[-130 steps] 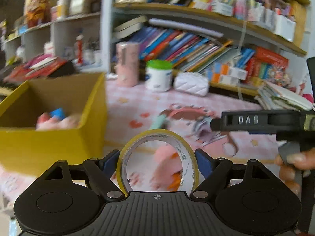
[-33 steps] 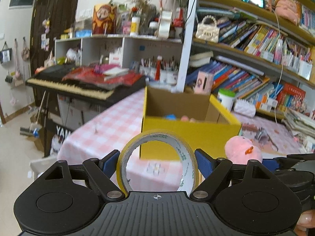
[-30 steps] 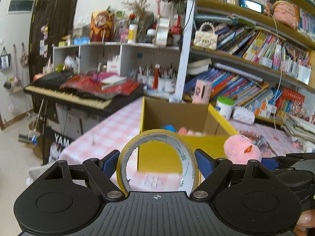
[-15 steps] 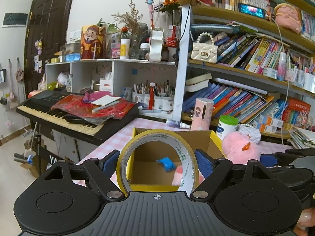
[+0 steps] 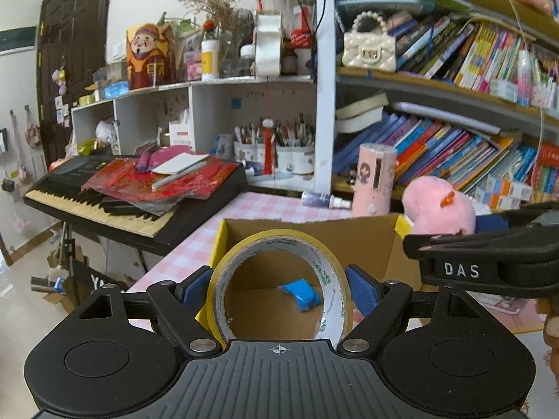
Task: Organize objects
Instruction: 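Carry pink chick in right tool over yellow box while left tool carries tape roll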
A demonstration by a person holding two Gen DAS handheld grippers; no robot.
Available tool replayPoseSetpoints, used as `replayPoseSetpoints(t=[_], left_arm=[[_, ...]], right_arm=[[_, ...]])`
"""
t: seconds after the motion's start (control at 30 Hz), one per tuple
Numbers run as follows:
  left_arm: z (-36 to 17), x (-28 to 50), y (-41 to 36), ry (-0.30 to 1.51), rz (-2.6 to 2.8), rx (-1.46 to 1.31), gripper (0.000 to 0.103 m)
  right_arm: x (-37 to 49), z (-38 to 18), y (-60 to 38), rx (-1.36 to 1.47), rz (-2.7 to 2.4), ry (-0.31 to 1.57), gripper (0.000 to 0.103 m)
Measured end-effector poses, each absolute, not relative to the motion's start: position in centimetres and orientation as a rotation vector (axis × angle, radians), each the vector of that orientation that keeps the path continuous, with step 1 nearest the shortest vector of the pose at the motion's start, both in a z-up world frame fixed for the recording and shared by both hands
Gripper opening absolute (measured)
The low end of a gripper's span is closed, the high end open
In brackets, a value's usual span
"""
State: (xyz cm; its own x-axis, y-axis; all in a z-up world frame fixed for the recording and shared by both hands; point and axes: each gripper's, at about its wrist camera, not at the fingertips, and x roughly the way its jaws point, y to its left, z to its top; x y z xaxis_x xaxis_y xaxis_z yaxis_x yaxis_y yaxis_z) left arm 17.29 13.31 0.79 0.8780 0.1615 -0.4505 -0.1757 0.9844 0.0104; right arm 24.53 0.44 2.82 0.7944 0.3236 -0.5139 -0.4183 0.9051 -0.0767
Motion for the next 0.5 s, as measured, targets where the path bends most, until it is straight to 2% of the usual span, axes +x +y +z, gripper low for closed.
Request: replayPoseSetpoints(t=[0.5], left_arm=[[-3.0,20.7,12.3,0.619,0.186,0.017,0.083]], right_arm=[[29.3,-0.4,2.3,-0.256,0.511,0.636,0.055]])
